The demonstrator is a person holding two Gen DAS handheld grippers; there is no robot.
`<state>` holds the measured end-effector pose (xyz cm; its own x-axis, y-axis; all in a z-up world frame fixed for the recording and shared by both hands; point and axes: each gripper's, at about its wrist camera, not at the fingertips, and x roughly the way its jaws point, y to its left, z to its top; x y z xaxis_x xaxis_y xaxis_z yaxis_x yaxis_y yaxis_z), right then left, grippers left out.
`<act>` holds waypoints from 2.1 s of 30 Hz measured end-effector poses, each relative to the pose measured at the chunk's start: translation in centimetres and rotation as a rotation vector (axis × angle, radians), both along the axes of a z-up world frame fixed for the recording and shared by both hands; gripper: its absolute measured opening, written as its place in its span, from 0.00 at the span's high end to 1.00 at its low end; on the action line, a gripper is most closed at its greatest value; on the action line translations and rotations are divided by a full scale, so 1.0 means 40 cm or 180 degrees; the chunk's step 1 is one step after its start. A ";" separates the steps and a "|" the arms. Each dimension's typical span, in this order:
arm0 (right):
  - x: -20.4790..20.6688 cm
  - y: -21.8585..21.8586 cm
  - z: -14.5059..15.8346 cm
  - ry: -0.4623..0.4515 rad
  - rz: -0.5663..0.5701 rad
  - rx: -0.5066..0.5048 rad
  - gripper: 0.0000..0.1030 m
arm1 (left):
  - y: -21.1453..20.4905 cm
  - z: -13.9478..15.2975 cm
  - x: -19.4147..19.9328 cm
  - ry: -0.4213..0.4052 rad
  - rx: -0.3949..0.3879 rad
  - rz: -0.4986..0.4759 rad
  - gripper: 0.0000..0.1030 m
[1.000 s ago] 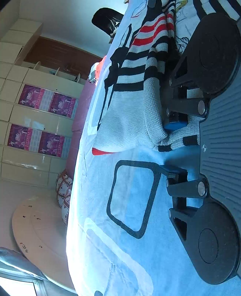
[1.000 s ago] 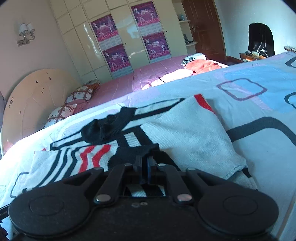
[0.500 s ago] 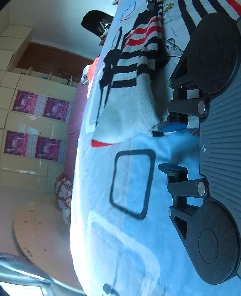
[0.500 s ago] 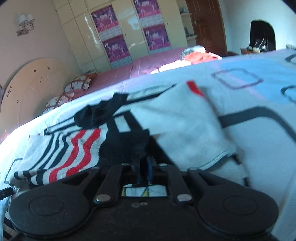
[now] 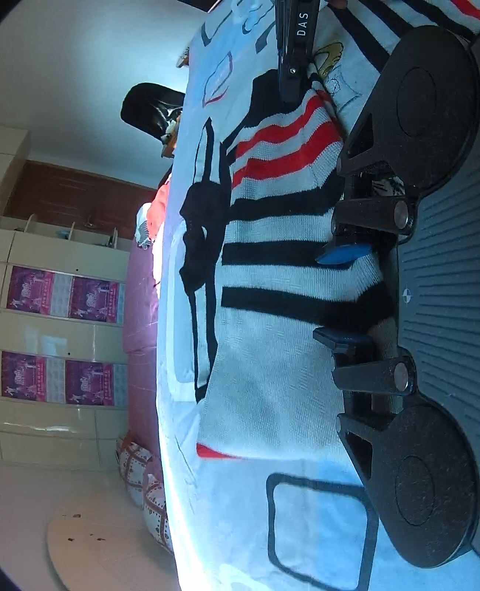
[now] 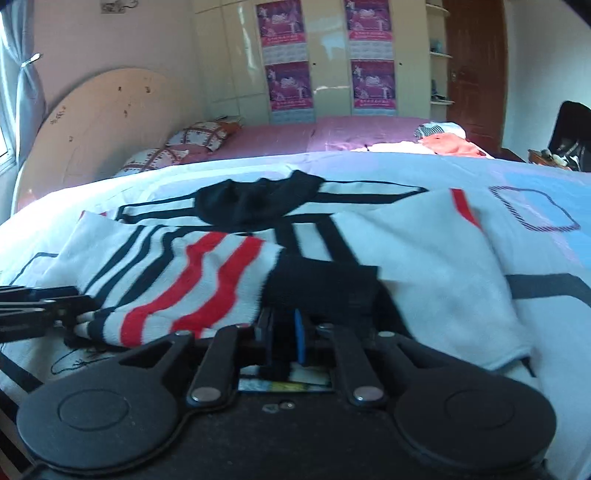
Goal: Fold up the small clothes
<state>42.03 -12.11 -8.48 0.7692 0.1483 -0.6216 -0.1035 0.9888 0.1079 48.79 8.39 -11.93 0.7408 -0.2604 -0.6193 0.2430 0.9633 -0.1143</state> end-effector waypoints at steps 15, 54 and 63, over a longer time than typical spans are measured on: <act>0.139 0.088 -0.015 -0.0129 0.0174 -0.0098 0.85 | 0.133 -0.036 0.293 -0.0122 0.0200 0.0220 0.48; -0.043 -0.135 0.029 0.0193 -0.0608 0.0790 0.94 | 0.110 0.010 -0.030 -0.0107 0.0203 0.0238 0.44; -0.051 -0.111 0.024 0.0121 -0.0521 0.0291 0.77 | 0.119 -0.005 -0.039 -0.0002 0.0588 0.0373 0.33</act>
<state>40.01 -16.56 -7.50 0.7640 0.0803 -0.6403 0.0638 0.9780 0.1987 47.25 13.14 -12.14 0.7596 -0.0547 -0.6481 0.1282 0.9895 0.0668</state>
